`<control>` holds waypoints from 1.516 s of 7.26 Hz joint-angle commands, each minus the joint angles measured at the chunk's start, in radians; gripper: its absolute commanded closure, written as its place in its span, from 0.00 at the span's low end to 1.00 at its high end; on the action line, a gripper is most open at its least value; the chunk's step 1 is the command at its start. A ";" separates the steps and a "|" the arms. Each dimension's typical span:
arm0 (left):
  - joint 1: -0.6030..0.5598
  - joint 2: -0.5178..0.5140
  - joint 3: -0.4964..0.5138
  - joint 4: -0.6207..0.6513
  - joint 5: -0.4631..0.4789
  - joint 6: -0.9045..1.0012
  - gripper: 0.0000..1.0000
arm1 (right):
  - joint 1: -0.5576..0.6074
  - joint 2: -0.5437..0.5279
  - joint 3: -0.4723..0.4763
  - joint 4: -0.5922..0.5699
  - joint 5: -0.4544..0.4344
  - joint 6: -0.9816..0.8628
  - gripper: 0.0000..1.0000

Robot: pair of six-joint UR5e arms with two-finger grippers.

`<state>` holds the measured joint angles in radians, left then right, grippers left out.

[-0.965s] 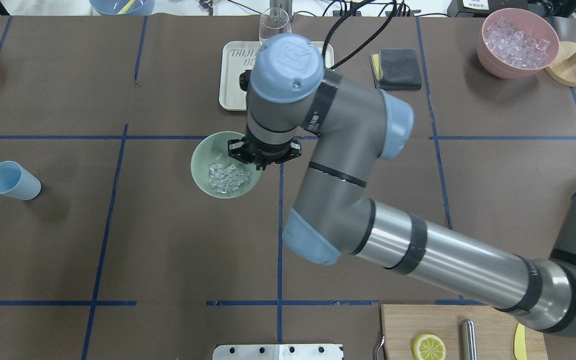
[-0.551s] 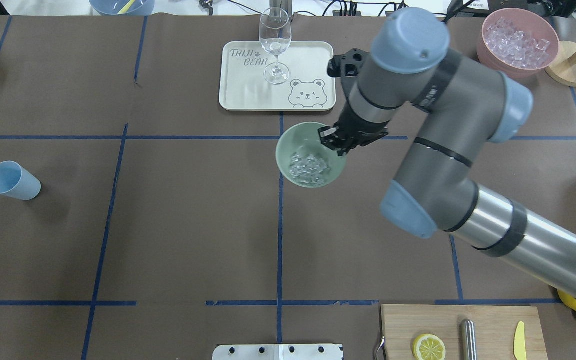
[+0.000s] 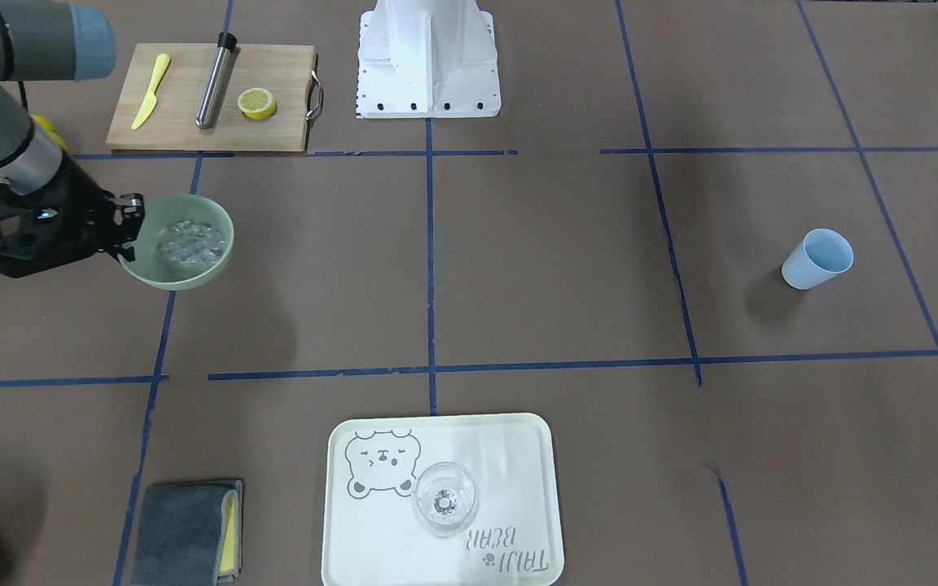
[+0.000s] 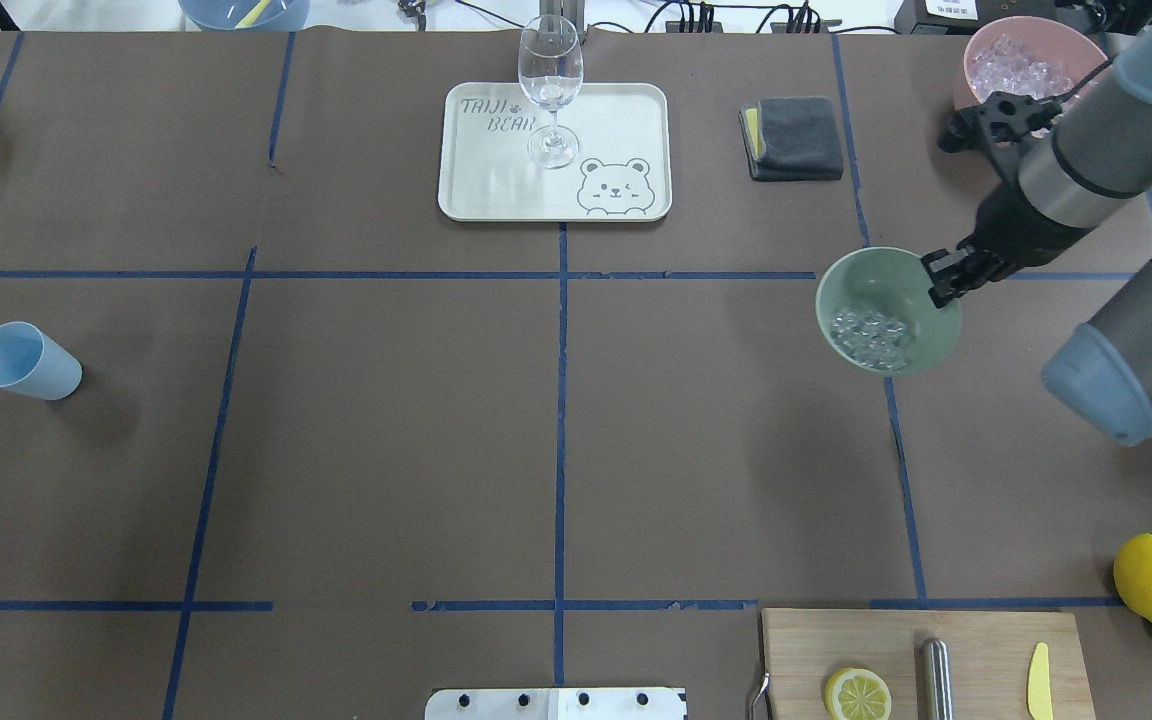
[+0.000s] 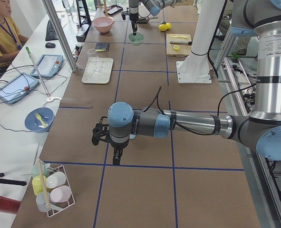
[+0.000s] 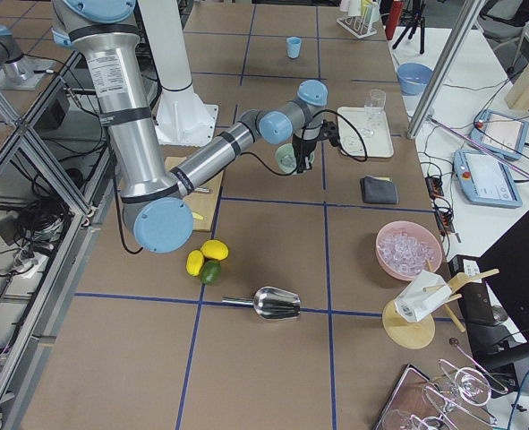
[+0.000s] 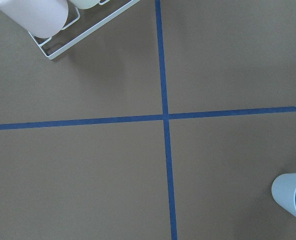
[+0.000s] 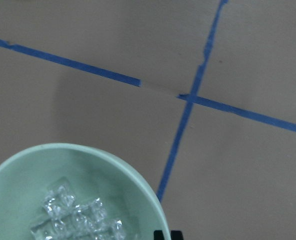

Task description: Pour ice into bowl

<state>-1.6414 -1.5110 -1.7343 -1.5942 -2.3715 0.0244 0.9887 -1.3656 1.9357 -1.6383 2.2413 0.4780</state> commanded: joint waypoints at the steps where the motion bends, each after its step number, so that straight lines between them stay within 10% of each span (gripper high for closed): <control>1: 0.000 0.000 -0.001 -0.001 0.000 0.000 0.00 | 0.073 -0.209 -0.007 0.146 0.069 -0.067 1.00; 5: 0.000 0.000 -0.001 -0.001 0.000 0.000 0.00 | 0.071 -0.302 -0.225 0.530 0.074 -0.058 0.99; 8: 0.000 0.002 -0.001 0.000 0.000 0.000 0.00 | 0.071 -0.302 -0.265 0.571 0.072 -0.056 0.84; 9: 0.000 0.002 0.001 0.000 0.000 0.000 0.00 | 0.071 -0.302 -0.268 0.571 0.070 -0.058 0.69; 10: 0.000 0.003 0.001 0.000 0.000 0.000 0.00 | 0.071 -0.302 -0.268 0.572 0.070 -0.061 0.01; 11: 0.000 0.003 0.001 0.000 0.000 0.000 0.00 | 0.071 -0.299 -0.265 0.572 0.060 -0.062 0.00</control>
<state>-1.6414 -1.5084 -1.7336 -1.5938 -2.3716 0.0245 1.0600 -1.6668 1.6690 -1.0670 2.3095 0.4181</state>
